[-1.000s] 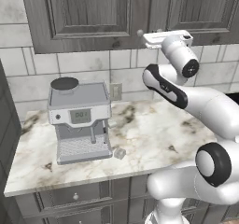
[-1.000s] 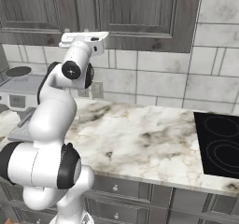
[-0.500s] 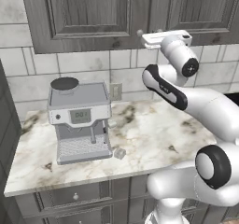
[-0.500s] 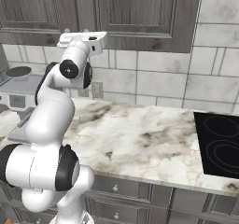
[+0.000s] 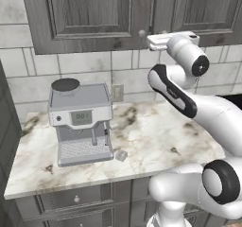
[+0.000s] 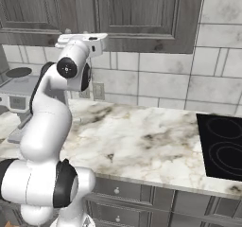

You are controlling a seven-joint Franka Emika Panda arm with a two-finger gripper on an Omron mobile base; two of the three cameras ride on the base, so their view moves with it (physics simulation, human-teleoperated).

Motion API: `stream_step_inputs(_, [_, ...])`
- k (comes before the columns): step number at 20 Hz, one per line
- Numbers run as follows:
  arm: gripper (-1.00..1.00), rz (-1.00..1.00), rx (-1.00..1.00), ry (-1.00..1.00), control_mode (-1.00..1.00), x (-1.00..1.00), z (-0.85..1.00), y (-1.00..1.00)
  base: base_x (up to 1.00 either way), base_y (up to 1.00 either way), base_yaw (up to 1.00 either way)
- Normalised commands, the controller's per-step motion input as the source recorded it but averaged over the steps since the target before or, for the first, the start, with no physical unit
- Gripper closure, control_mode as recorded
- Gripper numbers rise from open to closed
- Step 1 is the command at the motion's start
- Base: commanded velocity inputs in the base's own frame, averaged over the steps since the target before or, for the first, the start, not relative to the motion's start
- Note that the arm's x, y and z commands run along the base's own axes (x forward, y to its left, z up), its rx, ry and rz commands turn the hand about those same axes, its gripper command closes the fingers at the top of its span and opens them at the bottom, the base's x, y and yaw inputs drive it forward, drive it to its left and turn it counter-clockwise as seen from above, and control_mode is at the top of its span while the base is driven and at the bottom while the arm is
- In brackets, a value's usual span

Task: Pick the pan from the cabinet and place it on the stove. Then turn on the stove burner for the pan.

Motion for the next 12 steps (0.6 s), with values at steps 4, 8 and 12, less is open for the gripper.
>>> stream_step_inputs(4, [1.00,0.00,0.00,0.00,-1.00,-0.68,0.00,-0.44,0.00,0.00,0.00])
stream_step_inputs(8, [1.00,0.00,0.00,0.00,-1.00,-0.82,0.07,-0.48,0.00,0.00,0.00])
stream_step_inputs(12, [1.00,0.00,0.00,0.02,-1.00,-0.95,0.16,-0.51,0.00,0.00,0.00])
